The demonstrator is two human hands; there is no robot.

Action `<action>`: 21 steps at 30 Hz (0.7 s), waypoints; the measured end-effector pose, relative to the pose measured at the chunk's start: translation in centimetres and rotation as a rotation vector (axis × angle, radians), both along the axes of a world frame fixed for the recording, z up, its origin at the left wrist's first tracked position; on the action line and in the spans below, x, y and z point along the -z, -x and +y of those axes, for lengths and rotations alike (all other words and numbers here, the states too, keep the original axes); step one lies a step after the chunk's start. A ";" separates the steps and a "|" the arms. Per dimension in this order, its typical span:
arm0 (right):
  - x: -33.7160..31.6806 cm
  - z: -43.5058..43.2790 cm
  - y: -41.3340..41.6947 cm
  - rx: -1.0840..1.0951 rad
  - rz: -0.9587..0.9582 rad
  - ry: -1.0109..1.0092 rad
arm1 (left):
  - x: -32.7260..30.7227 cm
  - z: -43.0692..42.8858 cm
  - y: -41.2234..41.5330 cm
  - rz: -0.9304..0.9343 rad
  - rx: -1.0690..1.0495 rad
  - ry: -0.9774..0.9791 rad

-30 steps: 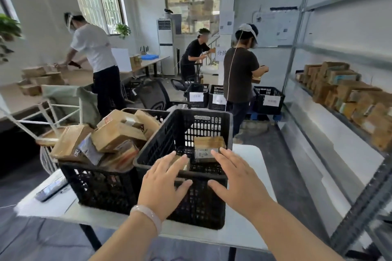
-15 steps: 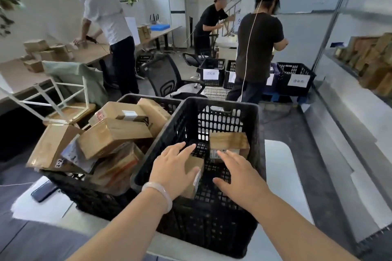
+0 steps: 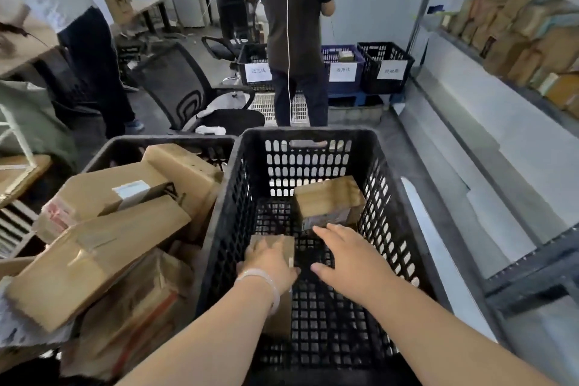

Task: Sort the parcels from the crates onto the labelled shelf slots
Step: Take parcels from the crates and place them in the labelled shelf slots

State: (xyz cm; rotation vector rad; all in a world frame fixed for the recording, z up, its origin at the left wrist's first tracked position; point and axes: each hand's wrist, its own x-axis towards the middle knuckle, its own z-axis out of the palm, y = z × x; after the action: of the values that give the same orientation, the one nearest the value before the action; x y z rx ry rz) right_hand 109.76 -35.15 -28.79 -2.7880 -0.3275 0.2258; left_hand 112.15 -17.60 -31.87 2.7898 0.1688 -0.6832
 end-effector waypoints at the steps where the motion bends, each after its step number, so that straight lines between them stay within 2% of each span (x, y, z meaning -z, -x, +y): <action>1: 0.4 0.0 -0.2 -0.001 0.035 0.013 | 0.8 -0.2 -0.4 0.070 -0.012 -0.017; 3: 1.1 -0.3 -0.9 0.005 0.116 0.039 | 2.1 -0.4 -1.1 0.131 -0.030 -0.052; 6: 1.6 -0.8 -2.4 0.014 0.212 0.062 | 3.8 -0.1 -2.2 0.104 -0.078 -0.066; 13: 2.6 -0.5 -3.7 0.033 0.284 0.003 | 7.2 -0.5 -2.1 0.213 -0.074 -0.191; 19: 3.0 -0.4 -3.6 0.044 0.329 0.008 | 8.6 -1.4 -2.1 0.229 -0.037 -0.175; 21: 3.0 -0.3 -3.5 0.036 0.334 0.004 | 8.6 -1.3 -2.0 0.202 -0.079 -0.106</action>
State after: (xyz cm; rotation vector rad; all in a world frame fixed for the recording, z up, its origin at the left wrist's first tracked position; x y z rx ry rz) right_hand 113.29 -35.43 -31.79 -2.6935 -0.1943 0.6719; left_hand 114.18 -18.90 -40.48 2.7911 0.3615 -0.9625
